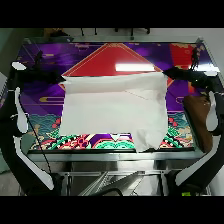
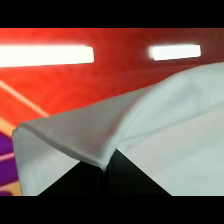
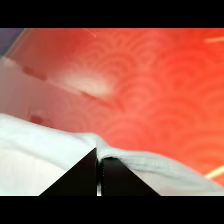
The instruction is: Fold the shirts.
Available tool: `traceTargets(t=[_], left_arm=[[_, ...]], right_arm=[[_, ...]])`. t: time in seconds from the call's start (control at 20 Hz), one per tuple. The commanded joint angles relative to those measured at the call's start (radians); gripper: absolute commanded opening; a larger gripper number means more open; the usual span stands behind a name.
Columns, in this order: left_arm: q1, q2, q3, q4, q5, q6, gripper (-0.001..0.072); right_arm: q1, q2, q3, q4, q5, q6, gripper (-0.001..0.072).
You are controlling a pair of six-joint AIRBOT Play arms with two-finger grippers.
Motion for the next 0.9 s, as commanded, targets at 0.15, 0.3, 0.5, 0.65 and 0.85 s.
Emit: traceTargets(t=[0.15,0.3,0.5,0.65,0.85], left_arm=[[-0.013,-0.001,-0.130,0.110,-0.043,-0.013,0.0019],[-0.005,-0.001,-0.203,0.111,-0.014,-0.006,0.0019],[-0.005,-0.001,-0.243,0.110,0.009,0.005,0.0020],[-0.015,-0.001,-0.245,0.107,-0.006,0.002,0.0025],[0.000,-0.001,-0.146,0.108,-0.174,-0.097,0.0711]], right_arm=[[0.009,0.126,-0.232,-0.280,0.060,0.065,0.0019],[0.021,0.129,-0.333,-0.296,-0.020,0.054,0.0019],[0.025,0.119,-0.360,-0.295,-0.062,0.056,0.0019],[0.026,0.119,-0.360,-0.295,-0.072,0.067,0.0020],[0.024,0.167,-0.346,-0.286,-0.059,0.071,0.0330]])
